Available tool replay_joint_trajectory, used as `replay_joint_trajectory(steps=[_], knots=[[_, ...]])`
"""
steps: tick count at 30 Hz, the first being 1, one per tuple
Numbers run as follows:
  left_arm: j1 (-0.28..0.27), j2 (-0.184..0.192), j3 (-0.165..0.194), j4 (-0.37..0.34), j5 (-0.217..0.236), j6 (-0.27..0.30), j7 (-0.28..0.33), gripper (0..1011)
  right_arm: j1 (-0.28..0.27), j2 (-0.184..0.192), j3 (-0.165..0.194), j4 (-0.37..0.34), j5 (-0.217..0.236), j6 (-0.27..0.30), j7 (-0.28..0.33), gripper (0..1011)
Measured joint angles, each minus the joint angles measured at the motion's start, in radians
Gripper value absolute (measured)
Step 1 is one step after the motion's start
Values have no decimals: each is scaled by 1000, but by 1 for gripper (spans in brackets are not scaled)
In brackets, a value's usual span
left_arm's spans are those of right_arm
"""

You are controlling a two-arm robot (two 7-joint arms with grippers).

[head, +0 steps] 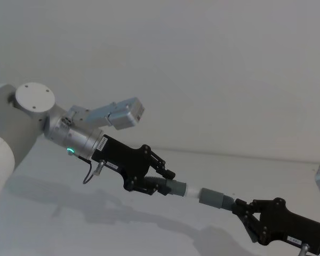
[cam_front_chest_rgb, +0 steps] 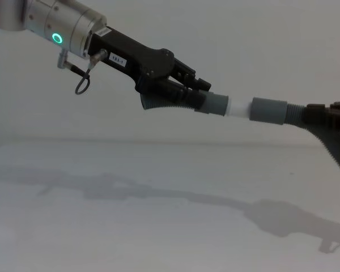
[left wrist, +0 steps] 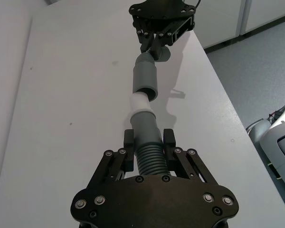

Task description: Use both hands to pick up one end of the pipe from the table, align the ends, and insert them.

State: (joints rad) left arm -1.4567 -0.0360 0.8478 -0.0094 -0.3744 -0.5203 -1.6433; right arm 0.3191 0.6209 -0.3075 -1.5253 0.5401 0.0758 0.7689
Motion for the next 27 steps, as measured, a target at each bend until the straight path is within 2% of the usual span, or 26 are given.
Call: replay_joint_trajectory(steps=[27], knots=[[-2,-3,-2,7,1,-3,-2,329,3,24,-17,0,23,0,-2,50]])
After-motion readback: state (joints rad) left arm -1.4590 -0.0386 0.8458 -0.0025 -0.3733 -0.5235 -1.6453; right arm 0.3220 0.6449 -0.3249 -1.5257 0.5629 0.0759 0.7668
